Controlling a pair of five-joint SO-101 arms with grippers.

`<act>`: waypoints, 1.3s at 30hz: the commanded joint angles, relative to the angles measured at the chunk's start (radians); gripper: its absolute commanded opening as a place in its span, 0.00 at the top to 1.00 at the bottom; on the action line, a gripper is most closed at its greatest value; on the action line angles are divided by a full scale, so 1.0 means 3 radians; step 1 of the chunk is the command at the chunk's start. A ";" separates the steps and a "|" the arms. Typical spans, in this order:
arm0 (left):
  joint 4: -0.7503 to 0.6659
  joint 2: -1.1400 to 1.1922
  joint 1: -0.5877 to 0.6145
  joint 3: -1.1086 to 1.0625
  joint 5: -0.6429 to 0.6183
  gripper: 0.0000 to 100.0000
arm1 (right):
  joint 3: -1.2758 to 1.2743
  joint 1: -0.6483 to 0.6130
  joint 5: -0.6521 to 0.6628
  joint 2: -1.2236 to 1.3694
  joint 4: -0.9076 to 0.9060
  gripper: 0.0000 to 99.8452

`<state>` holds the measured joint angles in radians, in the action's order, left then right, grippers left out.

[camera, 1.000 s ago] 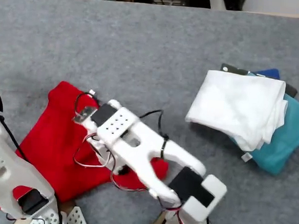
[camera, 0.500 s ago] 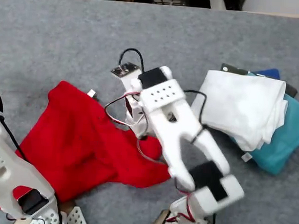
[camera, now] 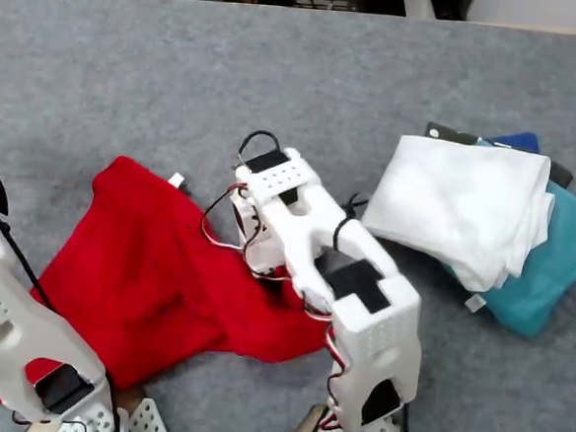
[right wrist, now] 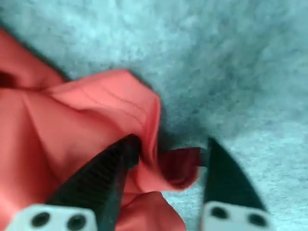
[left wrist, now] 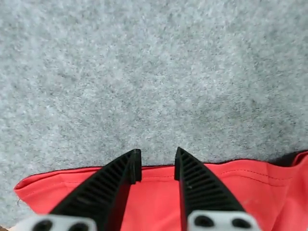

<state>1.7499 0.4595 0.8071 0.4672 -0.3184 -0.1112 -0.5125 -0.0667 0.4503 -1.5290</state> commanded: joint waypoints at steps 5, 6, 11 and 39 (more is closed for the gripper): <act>0.0031 -0.0194 -0.0028 -0.0003 0.0020 0.86 | 0.0478 0.0061 -0.0031 -0.0043 -0.0102 0.99; 0.0031 -0.0194 -0.0028 -0.0003 0.0020 0.86 | 0.0565 0.0061 -0.0036 -0.0043 -0.0159 0.99; 0.0031 -0.0210 -0.0028 -0.0003 0.0020 0.86 | 0.1312 0.0107 -0.0020 -0.0043 -0.0634 0.99; 0.0031 -0.0225 -0.0059 -0.0003 0.0000 0.86 | 0.4253 0.0951 0.0823 0.1629 -0.0051 0.70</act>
<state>1.7499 0.4595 0.7887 0.4672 -0.3184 1.0963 -0.2532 0.1880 0.9398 -1.4676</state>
